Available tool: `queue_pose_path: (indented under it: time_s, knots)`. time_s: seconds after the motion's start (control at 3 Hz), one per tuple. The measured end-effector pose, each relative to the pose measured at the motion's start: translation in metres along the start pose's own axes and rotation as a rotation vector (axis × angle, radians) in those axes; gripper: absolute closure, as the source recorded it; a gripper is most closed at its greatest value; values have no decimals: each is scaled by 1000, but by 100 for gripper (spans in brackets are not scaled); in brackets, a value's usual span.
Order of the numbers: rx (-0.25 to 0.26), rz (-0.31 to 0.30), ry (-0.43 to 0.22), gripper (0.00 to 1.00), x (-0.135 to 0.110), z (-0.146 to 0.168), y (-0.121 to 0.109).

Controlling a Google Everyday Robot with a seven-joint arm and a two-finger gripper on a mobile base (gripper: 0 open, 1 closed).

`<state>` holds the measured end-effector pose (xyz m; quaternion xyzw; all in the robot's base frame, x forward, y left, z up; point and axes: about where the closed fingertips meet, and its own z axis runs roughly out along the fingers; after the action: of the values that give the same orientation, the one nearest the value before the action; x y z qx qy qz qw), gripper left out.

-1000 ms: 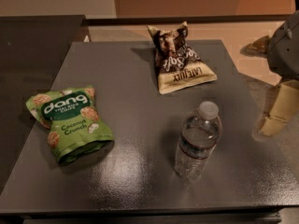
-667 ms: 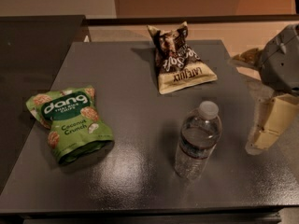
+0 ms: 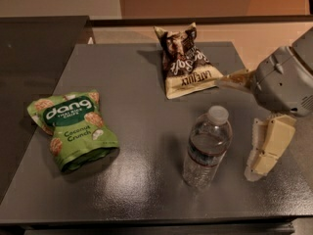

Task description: Move water bottle near green rice chip bag

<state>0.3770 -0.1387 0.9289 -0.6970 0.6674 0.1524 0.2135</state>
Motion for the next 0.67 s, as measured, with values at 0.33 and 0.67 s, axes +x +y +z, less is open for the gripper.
queue_pose_path:
  time_s: [0.33,0.67]
  knots:
    - [-68,0,-55,0,-10,8,7]
    - [-121,11,-122,0,-18,11,12]
